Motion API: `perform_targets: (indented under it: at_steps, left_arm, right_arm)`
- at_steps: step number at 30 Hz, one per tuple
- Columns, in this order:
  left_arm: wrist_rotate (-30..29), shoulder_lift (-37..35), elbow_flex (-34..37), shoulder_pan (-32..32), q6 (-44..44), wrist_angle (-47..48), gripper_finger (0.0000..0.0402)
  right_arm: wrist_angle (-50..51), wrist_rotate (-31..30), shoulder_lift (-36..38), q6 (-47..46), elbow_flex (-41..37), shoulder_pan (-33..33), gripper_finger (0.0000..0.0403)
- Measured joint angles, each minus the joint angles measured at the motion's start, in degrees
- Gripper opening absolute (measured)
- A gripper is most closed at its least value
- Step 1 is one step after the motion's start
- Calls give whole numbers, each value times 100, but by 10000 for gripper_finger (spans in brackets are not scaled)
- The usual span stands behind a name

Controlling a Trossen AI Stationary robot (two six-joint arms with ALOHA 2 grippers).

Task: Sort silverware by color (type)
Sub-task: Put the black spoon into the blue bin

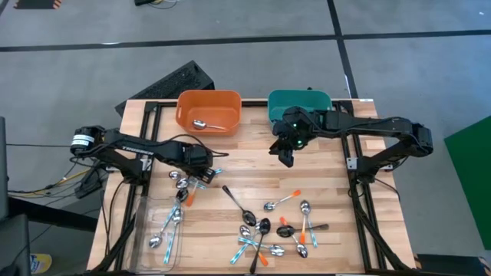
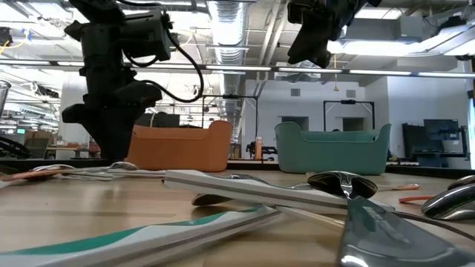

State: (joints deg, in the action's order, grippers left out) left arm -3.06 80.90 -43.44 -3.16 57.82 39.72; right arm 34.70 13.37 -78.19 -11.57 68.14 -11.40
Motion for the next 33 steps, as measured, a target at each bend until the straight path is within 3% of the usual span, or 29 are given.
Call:
perform_targets:
  at_steps: [12, 19, 25, 29, 33]
  left_arm:
    - [-224, 87, 66, 0, 41, 10, 125]
    - [84, -17, 70, 0, 334, 490, 125]
    - [1, -26, 72, 0, 315, 919, 125]
    - [-385, -17, 270, -62, 139, 740, 125]
    - [-33, -15, 649, -260, 133, 266, 125]
  right_arm:
    - [0, 11, 0, -178, 0, 81, 107]
    - [2, 11, -2, -192, 0, 96, 107]
    - [2, 11, -2, -198, 0, 94, 107]
    - [14, 11, -2, -205, 0, 94, 107]
    - [97, 9, -4, -205, 0, 94, 107]
